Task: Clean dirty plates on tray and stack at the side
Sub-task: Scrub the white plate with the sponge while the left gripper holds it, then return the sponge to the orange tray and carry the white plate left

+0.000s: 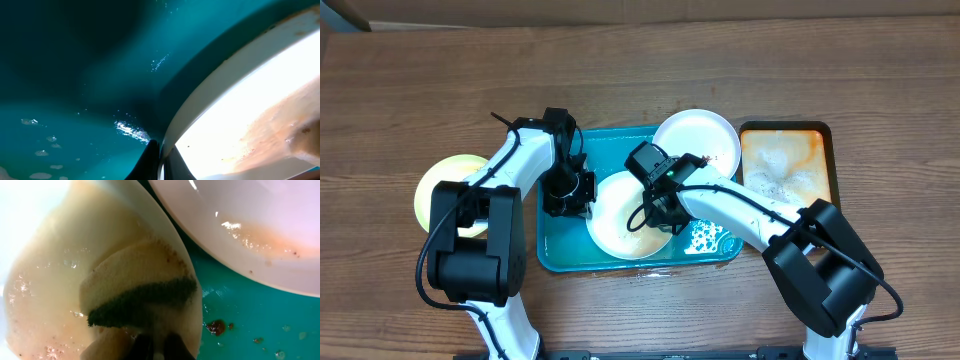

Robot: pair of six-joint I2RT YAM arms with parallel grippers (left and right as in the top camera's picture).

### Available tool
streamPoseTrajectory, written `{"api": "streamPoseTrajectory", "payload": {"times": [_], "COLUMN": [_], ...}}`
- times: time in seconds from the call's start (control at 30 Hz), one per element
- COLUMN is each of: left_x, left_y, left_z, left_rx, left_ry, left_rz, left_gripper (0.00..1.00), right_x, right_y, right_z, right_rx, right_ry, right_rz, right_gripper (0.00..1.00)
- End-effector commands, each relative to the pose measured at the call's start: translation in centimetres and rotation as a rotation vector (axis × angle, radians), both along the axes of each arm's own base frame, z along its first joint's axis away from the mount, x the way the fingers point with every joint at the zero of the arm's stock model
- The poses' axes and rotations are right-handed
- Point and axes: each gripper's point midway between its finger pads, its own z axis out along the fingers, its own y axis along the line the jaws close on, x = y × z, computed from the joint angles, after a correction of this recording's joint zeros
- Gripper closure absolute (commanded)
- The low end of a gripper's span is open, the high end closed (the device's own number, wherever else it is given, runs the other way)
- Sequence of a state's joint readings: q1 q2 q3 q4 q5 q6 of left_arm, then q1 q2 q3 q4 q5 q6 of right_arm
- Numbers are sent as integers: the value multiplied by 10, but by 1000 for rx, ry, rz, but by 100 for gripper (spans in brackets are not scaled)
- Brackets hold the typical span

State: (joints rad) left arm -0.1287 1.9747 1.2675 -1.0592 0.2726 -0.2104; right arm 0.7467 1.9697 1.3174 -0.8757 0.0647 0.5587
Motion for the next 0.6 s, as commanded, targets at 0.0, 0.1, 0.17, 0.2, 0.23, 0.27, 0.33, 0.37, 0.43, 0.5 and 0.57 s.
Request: {"api": "streamPoseTrajectory", "payload": {"times": [0.0, 0.1, 0.17, 0.2, 0.23, 0.27, 0.33, 0.37, 0.43, 0.5, 0.57], "left_x": [3, 2, 3, 3, 4, 4, 6, 7, 9, 12, 13], "left_y": [25, 25, 25, 25, 25, 25, 26, 26, 27, 33, 38], "left_z": [2, 3, 5, 6, 7, 8, 12, 15, 21, 29, 37], "left_rx": [122, 123, 123, 123, 123, 123, 126, 126, 132, 166, 190], "left_ry": [-20, -20, -24, -27, -31, -35, -51, -59, -82, -116, -141], "left_rz": [36, 39, 39, 39, 40, 42, 48, 51, 55, 59, 68], "left_gripper": [96, 96, 96, 96, 96, 96, 96, 96, 96, 96, 96], "right_x": [0, 14, 25, 32, 35, 39, 42, 41, 37, 32, 32], "right_y": [-30, -17, -11, -11, -11, -12, -11, -12, -15, -20, -26], "right_z": [-13, 10, 30, 42, 49, 58, 71, 74, 80, 85, 92], "right_rx": [-114, -64, -36, -29, -23, -14, 5, 7, 5, -3, -23], "right_ry": [23, -36, -92, -129, -148, -172, -200, -204, -200, -193, -208], "right_rz": [26, 25, 6, -22, -30, -42, -46, -46, -46, -45, -51], "right_gripper": [96, 96, 96, 96, 96, 96, 96, 96, 96, 96, 96]}}
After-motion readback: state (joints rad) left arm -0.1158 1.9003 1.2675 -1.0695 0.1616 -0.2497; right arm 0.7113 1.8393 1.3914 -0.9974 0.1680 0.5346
